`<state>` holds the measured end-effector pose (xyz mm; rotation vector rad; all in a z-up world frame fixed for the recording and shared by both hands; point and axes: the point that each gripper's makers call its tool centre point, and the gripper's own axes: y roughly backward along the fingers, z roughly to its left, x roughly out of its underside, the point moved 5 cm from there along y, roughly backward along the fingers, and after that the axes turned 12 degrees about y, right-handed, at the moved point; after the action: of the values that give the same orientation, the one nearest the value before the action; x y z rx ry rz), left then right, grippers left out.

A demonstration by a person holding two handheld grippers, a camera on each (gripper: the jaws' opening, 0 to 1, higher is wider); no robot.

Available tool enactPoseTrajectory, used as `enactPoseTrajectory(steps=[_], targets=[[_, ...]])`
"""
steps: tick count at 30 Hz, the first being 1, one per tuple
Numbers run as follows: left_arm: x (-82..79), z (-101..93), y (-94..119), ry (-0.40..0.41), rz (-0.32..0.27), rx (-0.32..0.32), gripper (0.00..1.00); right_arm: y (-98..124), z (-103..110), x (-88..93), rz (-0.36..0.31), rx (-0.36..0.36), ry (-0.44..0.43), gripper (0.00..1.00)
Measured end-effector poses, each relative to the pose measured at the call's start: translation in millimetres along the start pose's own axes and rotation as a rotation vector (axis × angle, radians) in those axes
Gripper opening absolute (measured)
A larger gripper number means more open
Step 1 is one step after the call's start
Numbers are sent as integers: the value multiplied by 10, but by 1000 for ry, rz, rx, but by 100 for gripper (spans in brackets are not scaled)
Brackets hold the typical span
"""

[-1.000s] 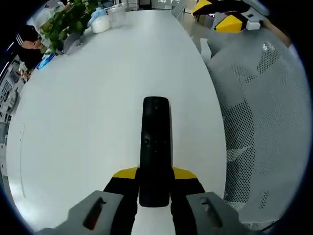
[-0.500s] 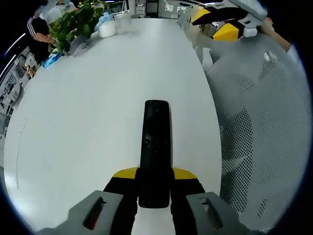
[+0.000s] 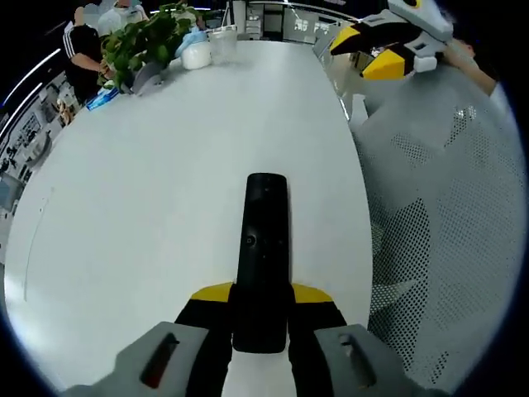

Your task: Press the specified remote control buttons in sequence, fully releasing each button before pressing the next.

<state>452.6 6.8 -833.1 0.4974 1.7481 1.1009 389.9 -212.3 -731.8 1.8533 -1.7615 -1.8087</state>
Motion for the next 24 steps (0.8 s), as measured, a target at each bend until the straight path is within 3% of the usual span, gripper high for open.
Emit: enactPoseTrajectory(steps=[9,18,24], targets=[[35,-21,6,43,-64,-6,19,-1,-4,19,10,4,-16,28],[36,-41,5,46,-85,-1,19,-9,-29,78,47,16,-42,28],[39,-53,2,17,-86,3,19,-40,43,78,74,-23,-32,29]])
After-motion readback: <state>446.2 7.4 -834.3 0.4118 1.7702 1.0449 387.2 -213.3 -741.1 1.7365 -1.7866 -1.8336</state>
